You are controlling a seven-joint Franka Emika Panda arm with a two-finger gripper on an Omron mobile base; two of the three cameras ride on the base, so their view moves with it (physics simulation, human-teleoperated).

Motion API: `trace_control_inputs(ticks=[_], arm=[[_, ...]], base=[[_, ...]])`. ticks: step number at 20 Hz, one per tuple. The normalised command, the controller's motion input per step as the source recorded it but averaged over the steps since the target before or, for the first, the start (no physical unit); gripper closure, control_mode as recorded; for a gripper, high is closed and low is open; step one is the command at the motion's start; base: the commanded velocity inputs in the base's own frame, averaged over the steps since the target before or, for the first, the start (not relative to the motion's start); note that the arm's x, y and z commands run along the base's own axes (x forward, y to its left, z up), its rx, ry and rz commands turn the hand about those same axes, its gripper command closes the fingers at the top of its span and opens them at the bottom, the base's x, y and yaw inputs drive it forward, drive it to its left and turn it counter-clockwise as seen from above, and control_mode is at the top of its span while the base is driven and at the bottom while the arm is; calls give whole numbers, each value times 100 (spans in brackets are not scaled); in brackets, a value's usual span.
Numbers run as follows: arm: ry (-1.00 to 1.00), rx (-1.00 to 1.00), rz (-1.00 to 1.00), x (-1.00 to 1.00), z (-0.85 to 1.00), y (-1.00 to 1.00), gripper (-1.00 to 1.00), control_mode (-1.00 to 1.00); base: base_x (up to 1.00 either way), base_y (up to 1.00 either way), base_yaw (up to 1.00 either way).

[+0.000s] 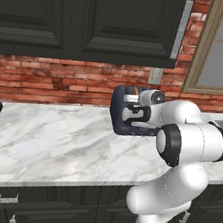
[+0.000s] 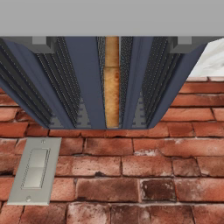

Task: Start the toaster. Once the lever pops up, take the bread to the plate on the dining counter.

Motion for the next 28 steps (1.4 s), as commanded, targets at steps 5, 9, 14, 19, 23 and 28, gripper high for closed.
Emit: trace_control_inputs(ticks=[5, 9, 14, 19, 23, 28], arm=[[0, 0, 0, 0, 0, 0, -100, -100], [0, 0, 0, 0, 0, 0, -100, -100], [0, 0, 0, 0, 0, 0, -100, -100], [0, 0, 0, 0, 0, 0, -100, -100], [0, 0, 0, 0, 0, 0, -100, -100], [0, 0, 0, 0, 0, 0, -100, -100]], base=[[0, 0, 0], [0, 0, 0], [0, 0, 0], [0, 0, 0], [0, 0, 0], [0, 0, 0]])
